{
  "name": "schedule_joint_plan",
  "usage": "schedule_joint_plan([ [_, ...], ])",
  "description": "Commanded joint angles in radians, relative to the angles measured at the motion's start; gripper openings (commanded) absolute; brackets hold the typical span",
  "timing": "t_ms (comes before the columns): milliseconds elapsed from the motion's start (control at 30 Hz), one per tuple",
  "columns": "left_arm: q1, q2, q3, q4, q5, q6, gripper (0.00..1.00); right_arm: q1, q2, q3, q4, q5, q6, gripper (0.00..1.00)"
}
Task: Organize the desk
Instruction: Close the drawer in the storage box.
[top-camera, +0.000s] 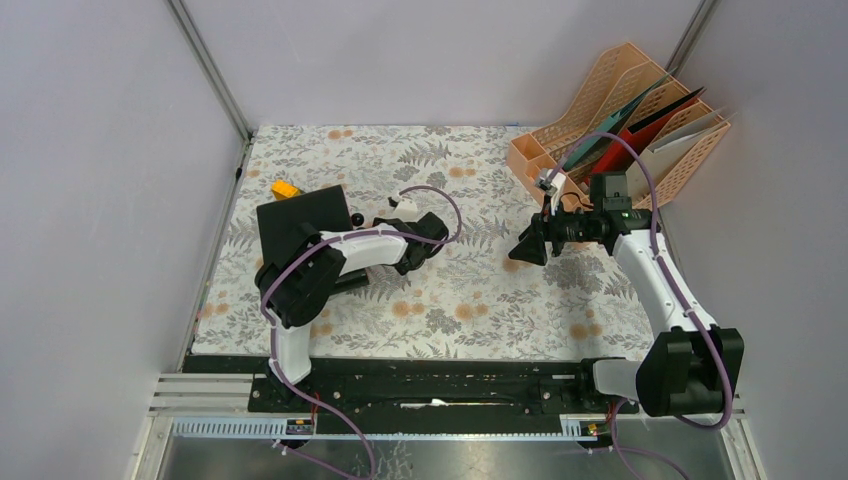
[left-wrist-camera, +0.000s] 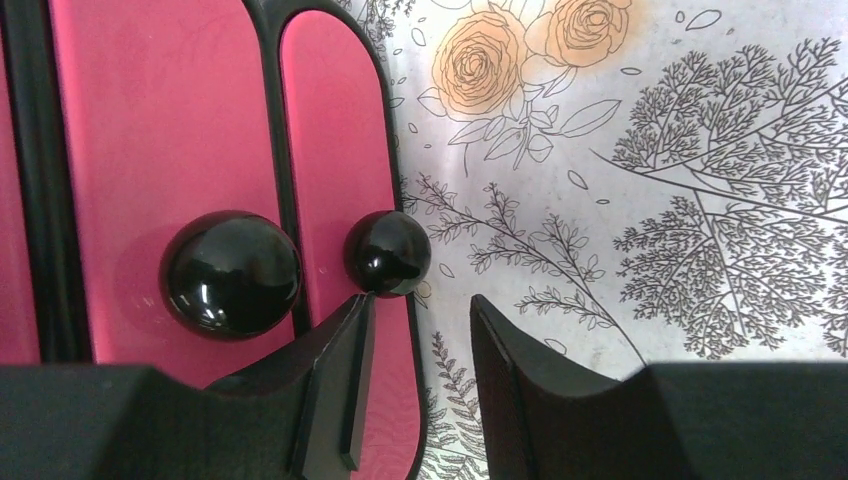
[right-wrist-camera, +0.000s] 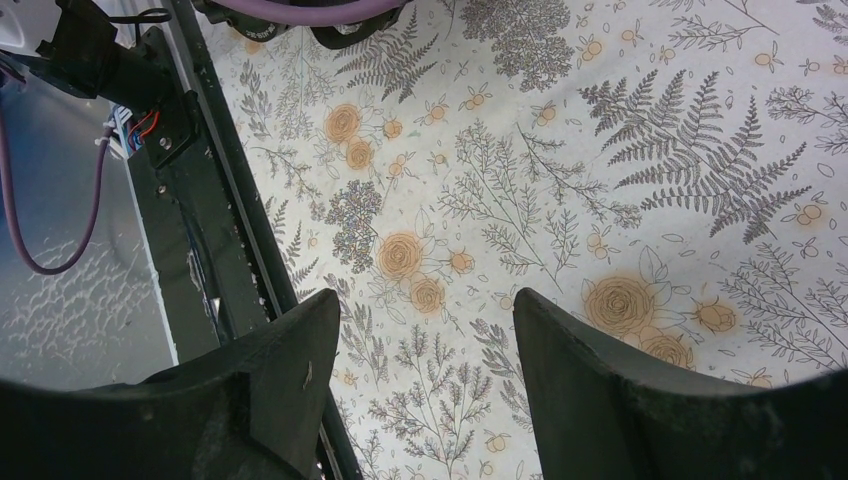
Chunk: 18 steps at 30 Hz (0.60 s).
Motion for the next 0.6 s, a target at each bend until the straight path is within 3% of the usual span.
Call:
schedule_joint_plan([
  [0,0.018,-0.01,-0.01,-0.03,-0.082,-0.017,0.46,-0.007,-0.036,0.019,-0.012,-0.012,-0.023,0.71],
  [200,-0.004,-0.076,-0.003,-0.026,-0.017,0.009,0.49,-0.007,-0.037,0.017,-0.011,-0.015,-0.024,0.71],
  [300,-0.047,-0.156,-0.009,0.069,0.127,0.112,0.54,-0.007,-0.039,0.016,-0.011,-0.01,-0.025,0.71],
  [433,-0.076,-0.287,-0.035,0.228,0.459,0.239,0.6,-0.009,-0.049,0.015,-0.01,0.001,-0.028,0.71],
  [567,-0.074,-0.422,-0.079,0.34,0.659,0.299,0.73,-0.011,-0.057,0.013,-0.011,0.004,-0.03,0.71],
])
